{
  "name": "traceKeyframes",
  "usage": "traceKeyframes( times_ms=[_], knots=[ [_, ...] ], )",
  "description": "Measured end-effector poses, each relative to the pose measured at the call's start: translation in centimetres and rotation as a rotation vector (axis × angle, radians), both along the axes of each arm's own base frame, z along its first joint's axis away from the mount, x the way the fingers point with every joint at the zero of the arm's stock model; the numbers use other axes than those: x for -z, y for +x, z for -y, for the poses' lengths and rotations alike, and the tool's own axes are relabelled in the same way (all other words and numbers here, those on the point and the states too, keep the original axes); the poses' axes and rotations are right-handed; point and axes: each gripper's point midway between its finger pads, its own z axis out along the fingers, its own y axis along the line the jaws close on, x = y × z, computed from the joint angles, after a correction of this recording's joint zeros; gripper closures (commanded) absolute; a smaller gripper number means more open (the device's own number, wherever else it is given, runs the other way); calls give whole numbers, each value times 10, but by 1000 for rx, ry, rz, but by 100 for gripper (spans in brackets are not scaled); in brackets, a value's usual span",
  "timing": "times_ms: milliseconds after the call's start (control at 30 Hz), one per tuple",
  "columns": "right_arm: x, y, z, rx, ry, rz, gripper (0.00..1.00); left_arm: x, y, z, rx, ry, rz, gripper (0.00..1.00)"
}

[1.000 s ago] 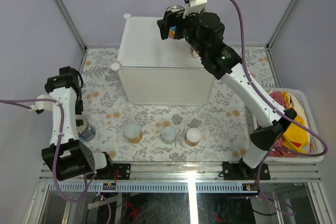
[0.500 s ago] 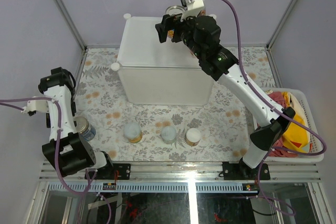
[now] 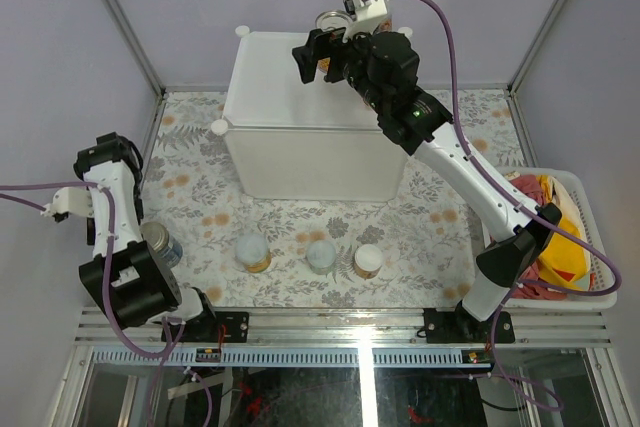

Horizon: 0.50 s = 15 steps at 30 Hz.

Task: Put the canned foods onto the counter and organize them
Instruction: Pick up the canned food from the center of the board.

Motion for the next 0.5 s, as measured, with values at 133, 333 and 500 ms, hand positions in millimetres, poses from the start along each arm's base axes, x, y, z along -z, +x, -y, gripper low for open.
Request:
traceKeyframes(
  times_ms=[133,333,500],
  knots=[
    [0,-2,-3,-17,6,-4,1,9,0,0,18,-8,-13,0],
    [0,-3,-4,-26,8,-5,0,26,0,3,38,-32,-29,0],
    [0,-4,-5,-36,8,-5,0,34,2,4,47,-41,-26,0]
  ],
)
